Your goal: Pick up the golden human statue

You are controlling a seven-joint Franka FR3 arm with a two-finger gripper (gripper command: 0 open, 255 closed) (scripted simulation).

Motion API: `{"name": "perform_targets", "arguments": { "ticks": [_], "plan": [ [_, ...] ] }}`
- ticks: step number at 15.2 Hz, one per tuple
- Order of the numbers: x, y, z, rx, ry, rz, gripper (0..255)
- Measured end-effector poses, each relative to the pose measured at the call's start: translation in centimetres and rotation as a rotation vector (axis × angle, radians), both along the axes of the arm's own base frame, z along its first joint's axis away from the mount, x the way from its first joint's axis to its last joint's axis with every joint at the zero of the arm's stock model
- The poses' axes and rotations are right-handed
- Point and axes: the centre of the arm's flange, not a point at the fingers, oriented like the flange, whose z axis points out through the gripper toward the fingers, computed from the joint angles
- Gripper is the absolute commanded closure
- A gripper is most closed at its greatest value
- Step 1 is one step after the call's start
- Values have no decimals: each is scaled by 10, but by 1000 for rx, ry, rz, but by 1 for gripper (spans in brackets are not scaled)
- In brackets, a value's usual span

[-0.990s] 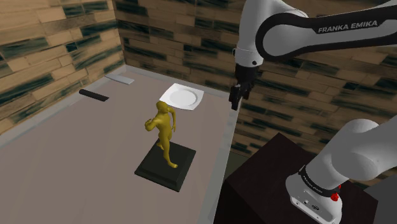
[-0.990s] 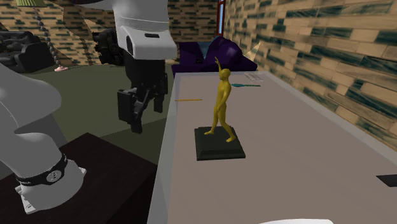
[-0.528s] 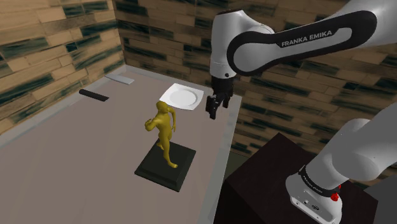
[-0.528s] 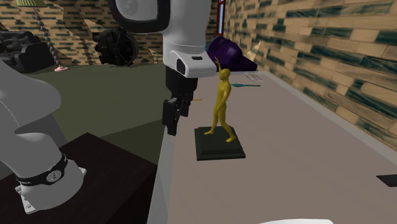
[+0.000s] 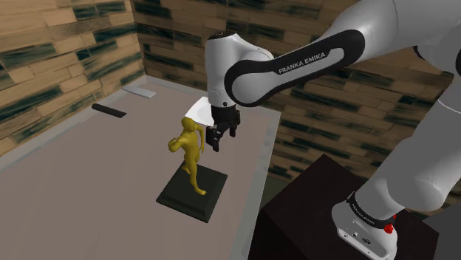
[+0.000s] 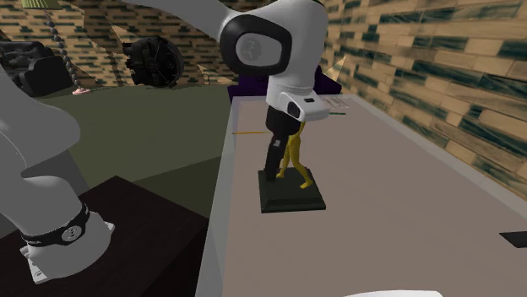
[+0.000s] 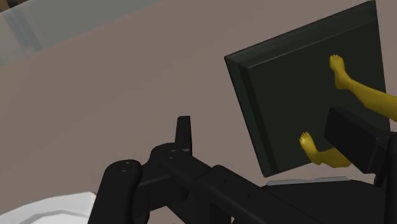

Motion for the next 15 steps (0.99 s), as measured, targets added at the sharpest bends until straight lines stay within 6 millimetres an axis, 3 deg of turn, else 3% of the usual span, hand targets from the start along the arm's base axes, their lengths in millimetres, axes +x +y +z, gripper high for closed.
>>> {"name": "perform_targets", "arguments": {
  "ticks": [3, 6, 11, 15],
  "plan": [
    [16, 30, -10, 6, -8, 9, 0],
    [27, 62, -32, 5, 1, 21, 0],
    [61, 112, -58, 9, -4, 31, 0],
    [64, 122, -82, 8, -2, 34, 0]
  ]
}}
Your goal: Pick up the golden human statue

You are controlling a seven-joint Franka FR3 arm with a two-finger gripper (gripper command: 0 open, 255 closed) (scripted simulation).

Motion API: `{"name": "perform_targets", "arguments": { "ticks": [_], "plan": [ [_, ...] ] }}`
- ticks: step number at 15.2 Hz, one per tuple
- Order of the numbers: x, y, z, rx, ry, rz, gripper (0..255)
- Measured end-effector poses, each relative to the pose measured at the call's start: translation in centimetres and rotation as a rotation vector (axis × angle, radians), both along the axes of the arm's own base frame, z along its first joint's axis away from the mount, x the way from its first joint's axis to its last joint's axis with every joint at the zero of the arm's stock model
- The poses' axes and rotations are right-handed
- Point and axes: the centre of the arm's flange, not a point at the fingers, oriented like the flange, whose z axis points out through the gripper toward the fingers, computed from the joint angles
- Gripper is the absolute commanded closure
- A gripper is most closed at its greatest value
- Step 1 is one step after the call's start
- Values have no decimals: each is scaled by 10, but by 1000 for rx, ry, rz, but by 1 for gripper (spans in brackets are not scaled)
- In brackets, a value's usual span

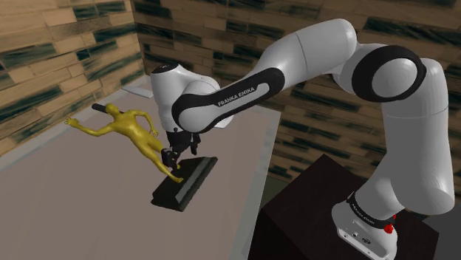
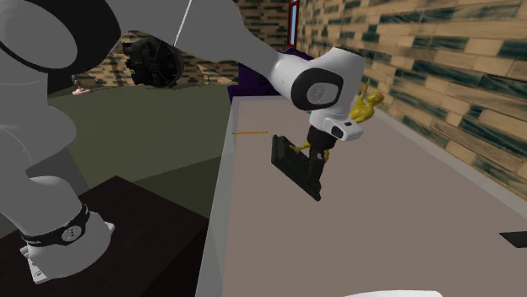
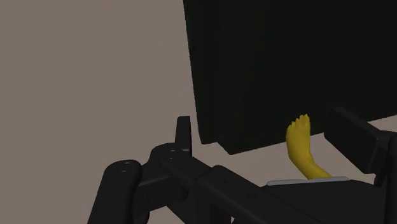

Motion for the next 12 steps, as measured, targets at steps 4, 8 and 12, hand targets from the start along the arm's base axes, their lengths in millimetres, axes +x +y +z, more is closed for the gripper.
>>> {"name": "perform_targets", "arguments": {
  "ticks": [4, 8, 12],
  "plan": [
    [2, -1, -16, 2, -6, -4, 0],
    [5, -4, -17, 8, -14, -8, 255],
    [4, -3, -16, 3, -13, -10, 255]
  ]
}}
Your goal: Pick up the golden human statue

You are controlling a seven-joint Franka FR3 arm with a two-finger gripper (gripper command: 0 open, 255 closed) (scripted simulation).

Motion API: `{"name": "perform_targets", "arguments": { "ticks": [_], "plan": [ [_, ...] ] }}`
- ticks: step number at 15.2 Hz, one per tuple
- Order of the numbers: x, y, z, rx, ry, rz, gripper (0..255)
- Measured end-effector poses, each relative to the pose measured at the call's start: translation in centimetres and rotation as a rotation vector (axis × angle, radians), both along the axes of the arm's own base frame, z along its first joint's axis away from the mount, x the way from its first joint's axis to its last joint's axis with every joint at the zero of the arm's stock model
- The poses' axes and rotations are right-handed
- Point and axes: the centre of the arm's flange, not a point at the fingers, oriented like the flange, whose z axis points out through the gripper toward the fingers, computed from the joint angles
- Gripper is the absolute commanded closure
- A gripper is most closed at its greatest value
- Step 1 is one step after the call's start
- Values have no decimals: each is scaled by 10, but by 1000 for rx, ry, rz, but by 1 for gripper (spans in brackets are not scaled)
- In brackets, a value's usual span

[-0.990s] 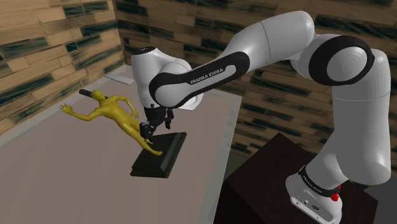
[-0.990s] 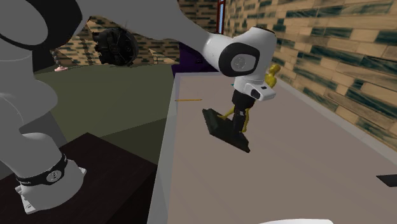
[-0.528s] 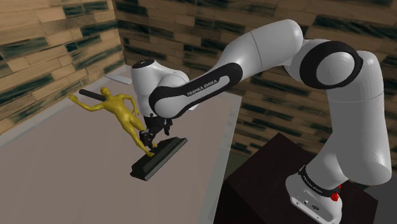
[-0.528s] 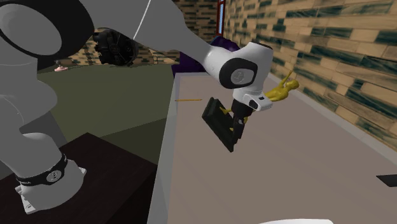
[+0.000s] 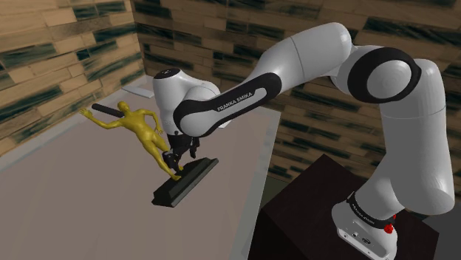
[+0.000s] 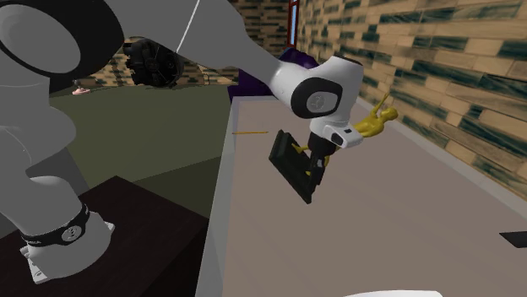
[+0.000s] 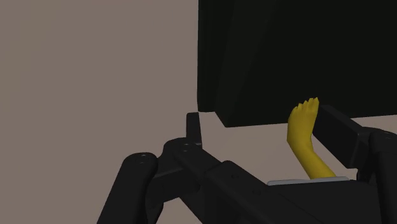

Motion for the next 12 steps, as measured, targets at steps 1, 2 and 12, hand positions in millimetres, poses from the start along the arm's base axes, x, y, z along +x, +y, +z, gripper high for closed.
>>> {"name": "perform_targets", "arguments": {
  "ticks": [1, 2, 12],
  "plan": [
    [0, 0, 0, -1, 1, 0, 255],
    [1, 2, 0, -2, 2, 1, 255],
    [-7, 5, 25, -6, 19, 14, 255]
  ]
}}
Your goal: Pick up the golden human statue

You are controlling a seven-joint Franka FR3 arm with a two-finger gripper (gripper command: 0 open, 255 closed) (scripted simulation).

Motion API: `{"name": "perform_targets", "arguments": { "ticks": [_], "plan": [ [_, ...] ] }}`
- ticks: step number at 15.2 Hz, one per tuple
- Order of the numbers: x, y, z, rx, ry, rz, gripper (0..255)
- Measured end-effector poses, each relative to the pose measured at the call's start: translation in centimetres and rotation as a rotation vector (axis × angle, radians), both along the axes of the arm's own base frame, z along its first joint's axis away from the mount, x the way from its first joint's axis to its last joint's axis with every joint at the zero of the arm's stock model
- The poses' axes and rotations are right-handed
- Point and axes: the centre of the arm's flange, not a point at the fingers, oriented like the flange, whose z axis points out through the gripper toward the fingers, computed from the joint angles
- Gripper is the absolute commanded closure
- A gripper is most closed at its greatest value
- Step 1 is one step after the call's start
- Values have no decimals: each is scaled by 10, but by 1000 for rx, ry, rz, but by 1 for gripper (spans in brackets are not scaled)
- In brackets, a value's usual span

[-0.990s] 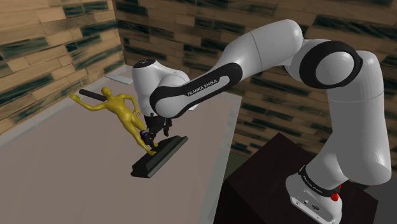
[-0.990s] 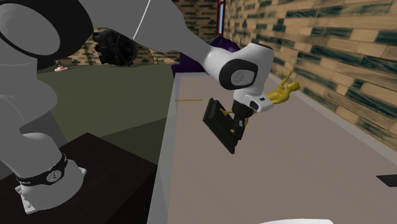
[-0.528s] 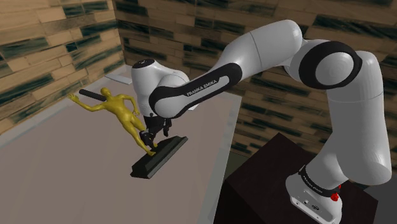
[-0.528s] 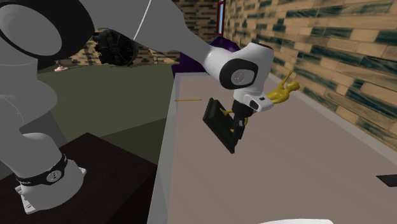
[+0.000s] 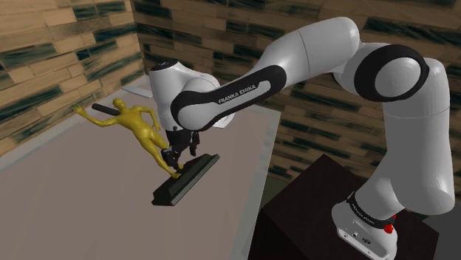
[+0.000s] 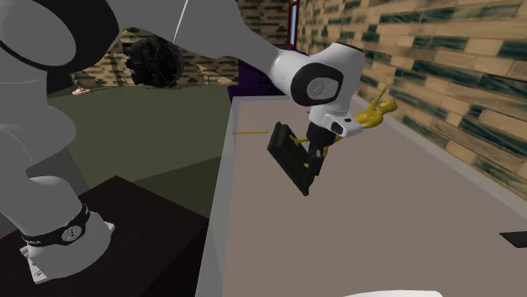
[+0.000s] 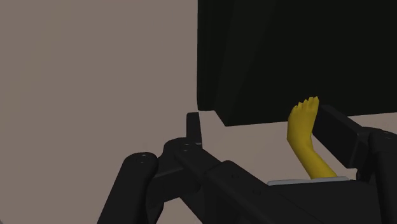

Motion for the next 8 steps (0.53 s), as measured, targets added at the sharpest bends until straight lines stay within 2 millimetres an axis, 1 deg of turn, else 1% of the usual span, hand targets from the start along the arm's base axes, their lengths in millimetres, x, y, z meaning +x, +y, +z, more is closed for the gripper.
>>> {"name": "perform_targets", "arguments": {
  "ticks": [7, 8],
  "plan": [
    [1, 0, 38, 0, 0, 0, 255],
    [1, 0, 41, 0, 0, 0, 255]
  ]
}}
